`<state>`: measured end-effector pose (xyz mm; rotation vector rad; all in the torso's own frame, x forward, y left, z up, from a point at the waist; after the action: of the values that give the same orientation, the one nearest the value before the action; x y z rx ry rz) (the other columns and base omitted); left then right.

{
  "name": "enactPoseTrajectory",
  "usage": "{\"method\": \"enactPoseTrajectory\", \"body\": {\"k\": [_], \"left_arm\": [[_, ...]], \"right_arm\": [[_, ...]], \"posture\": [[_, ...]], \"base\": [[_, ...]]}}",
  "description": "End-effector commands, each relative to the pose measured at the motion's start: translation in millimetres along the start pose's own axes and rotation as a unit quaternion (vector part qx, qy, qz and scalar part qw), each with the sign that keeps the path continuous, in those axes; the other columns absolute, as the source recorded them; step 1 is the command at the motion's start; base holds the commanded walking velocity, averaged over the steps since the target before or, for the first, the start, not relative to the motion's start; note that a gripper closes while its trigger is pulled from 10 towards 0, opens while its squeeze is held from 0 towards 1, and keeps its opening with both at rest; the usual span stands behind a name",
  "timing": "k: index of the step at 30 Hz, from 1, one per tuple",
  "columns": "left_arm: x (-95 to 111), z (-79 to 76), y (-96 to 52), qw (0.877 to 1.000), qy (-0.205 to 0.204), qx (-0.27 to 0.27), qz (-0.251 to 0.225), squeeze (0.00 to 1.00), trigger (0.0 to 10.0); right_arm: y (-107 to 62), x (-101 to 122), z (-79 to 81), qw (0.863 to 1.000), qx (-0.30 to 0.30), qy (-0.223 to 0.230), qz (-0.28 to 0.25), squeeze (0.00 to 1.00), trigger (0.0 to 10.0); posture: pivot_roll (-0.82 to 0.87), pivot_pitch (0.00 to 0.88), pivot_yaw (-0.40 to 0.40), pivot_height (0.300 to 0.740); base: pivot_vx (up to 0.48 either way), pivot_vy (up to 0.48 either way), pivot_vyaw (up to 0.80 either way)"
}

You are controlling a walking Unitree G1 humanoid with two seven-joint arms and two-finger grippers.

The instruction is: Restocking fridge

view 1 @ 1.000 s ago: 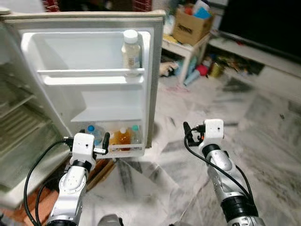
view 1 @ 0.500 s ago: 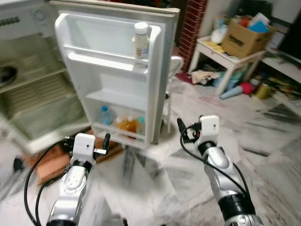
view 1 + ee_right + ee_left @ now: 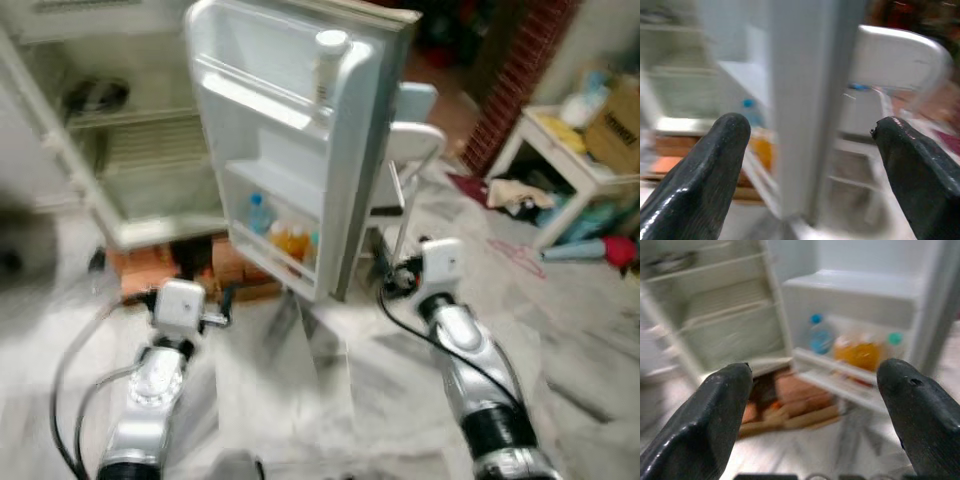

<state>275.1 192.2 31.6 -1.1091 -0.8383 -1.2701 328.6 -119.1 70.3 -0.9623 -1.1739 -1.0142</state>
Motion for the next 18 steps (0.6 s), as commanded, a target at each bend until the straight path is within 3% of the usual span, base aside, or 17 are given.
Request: {"method": "enactPoseTrajectory", "body": {"k": [1,7,10,18], "left_arm": [[4.3,0.7,3.7,1.000,-0.006,0.005,-0.005,0.00,10.0],[1.4,5.3,2.8,1.000,-0.018,0.018,0.003,0.00,10.0],[-1.4,6.0,2.3,1.000,-0.020,0.021,0.007,0.00,10.0],[2.4,4.3,5.7,0.999,-0.027,0.021,0.001,0.00,10.0]], "right_arm": [[-0.8,2.4,-4.8,1.000,-0.001,-0.011,-0.002,0.00,10.0],[-1.4,2.8,-2.6,1.000,0.006,-0.015,-0.005,0.00,10.0],[-1.3,4.7,-1.5,0.999,0.011,-0.029,-0.011,0.00,10.0],[1.6,9.6,-1.0,0.999,0.016,-0.033,-0.019,0.00,10.0]], "posture": [[0.04,0.000,-0.035,0.740],[0.04,0.000,-0.037,0.740],[0.04,0.000,-0.039,0.740],[0.04,0.000,-0.040,0.740]], "base": [[0.000,-0.480,0.76],[0.000,-0.474,0.76],[0.333,-0.341,0.74],[0.470,0.000,0.56]]}}
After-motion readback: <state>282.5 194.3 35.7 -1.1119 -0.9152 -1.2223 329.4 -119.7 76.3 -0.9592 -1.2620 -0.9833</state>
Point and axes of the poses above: a point about 5 cm out from each wrist's last joint towards the gripper, its own y axis pointing out of the wrist towards the gripper, its own x axis along the axis of the wrist's last joint, z = x × y, the point moved 3 cm from there along y, pointing out of the wrist towards the gripper, and after that the axes turned 7 degrees about y, right-handed, at the moved point
